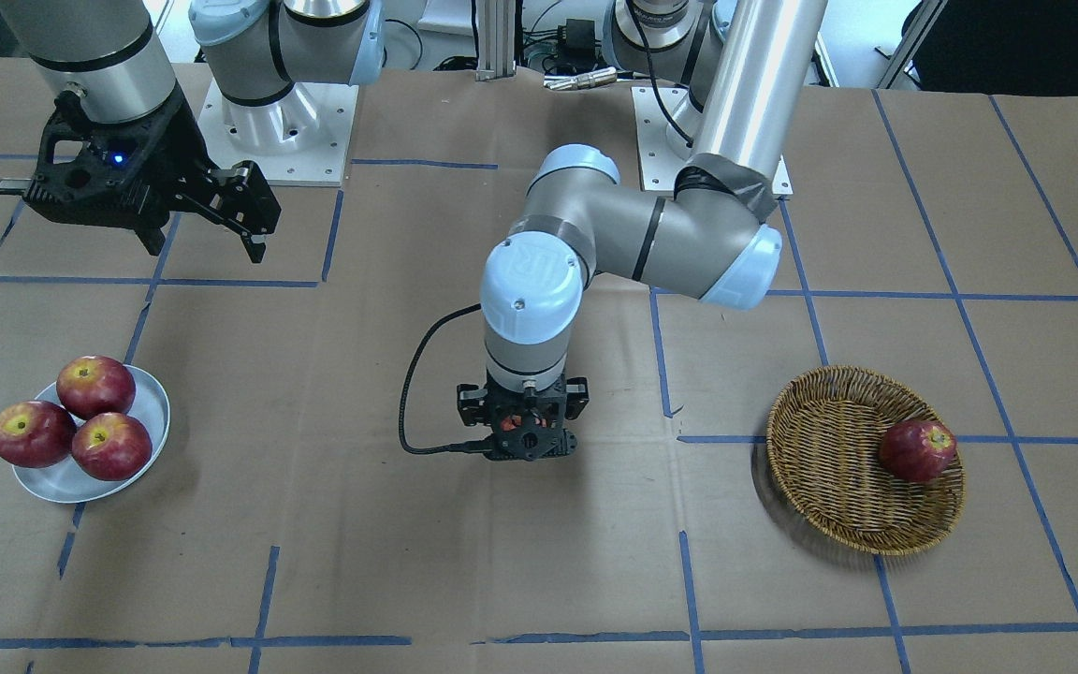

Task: Transfer apple from basket to plate
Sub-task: 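Carry the apple with the left gripper to the table center and lower it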

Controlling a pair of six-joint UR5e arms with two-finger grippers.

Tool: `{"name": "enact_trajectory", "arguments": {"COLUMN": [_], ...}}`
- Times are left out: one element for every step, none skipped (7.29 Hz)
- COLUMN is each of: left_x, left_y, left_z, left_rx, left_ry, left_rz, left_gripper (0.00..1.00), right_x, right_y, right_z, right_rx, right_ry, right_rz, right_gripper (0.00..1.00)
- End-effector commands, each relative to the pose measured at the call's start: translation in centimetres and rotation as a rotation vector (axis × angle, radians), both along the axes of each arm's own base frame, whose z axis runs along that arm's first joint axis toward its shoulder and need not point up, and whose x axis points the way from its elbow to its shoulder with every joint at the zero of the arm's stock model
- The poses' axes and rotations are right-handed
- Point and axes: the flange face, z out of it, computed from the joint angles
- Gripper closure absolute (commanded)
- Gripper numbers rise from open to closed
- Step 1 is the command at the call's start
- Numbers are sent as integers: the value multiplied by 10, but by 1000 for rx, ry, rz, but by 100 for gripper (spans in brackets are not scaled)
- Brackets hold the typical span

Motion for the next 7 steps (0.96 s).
{"name": "enact_trajectory", "arguments": {"left_x": [-23,-24,-24,-24,-25,-26,-26], "left_y": [2,4,3,2,1,-1,-1], "left_z": [-30,-34,-37,-40,-40,-41,-42], "left_rx": [-18,-12,-9,-7,-9,-9,-7], "left_ry": [18,13,12,13,17,17,17], "left_rz": [-7,-7,-8,-10,-11,-13,-14], "left_gripper": [45,45,45,45,45,43,42], "right_x": [0,0,1,1,0,2,2], "right_y": [0,-1,0,0,0,2,2], "right_z": [2,3,5,5,5,7,8], "right_rx": [-5,-8,-12,-13,-13,-17,-19], "right_ry": [0,0,-1,-1,-1,-1,-1], "right_rz": [-1,-3,-1,-1,-3,0,0], "right_gripper": [0,0,0,0,0,0,0]}}
